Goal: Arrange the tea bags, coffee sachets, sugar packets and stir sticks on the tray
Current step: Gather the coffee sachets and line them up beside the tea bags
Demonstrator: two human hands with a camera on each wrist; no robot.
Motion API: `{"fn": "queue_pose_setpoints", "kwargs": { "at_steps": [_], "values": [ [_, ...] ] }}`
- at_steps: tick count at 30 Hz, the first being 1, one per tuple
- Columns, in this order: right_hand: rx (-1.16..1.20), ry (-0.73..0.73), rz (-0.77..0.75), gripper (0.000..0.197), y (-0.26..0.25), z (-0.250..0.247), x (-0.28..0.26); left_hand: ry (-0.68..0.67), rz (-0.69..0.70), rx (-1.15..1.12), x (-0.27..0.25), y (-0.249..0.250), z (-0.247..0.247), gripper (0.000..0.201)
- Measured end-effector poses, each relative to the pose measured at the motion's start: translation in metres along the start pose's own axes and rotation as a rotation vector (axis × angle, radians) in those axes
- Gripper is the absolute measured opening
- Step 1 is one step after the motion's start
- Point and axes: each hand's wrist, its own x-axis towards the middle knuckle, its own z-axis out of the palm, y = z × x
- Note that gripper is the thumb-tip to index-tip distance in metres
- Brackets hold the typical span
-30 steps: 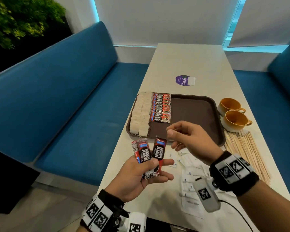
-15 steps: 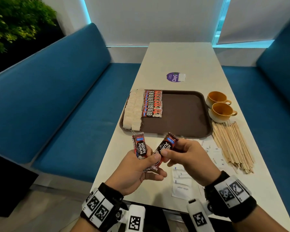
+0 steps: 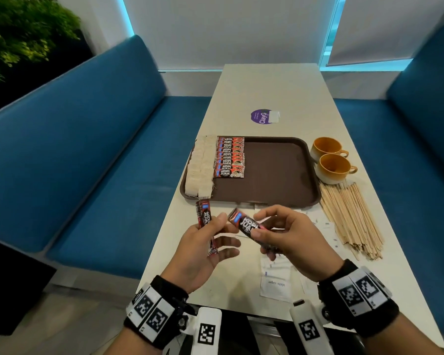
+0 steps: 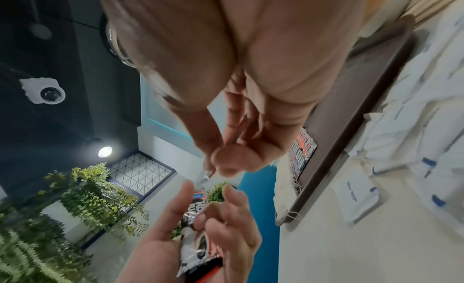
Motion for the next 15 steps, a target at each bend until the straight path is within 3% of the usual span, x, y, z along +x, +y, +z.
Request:
{"fn": "queue_pose_setpoints", "kwargs": {
  "at_steps": [3,7,15],
  "values": [
    [-0.039,0.038,-0.041,0.031,0.0013,-0.0023,0.0025,-0.041,0.015,0.006,-0.0004,-0.0008,-0.0016,0.018],
    [-0.008,0.064,-0.095,0.02,0.0025,-0.0057,0.0035,-0.04,0.086,0.008,0.0031,-0.005,-0.0072,0.04],
    [0.073,0.177,-0.179,0.009,0.0028,-0.0081,0.0077,0.026,0.142,-0.063,0.0067,-0.0069,-0.008,0.042]
  ]
}}
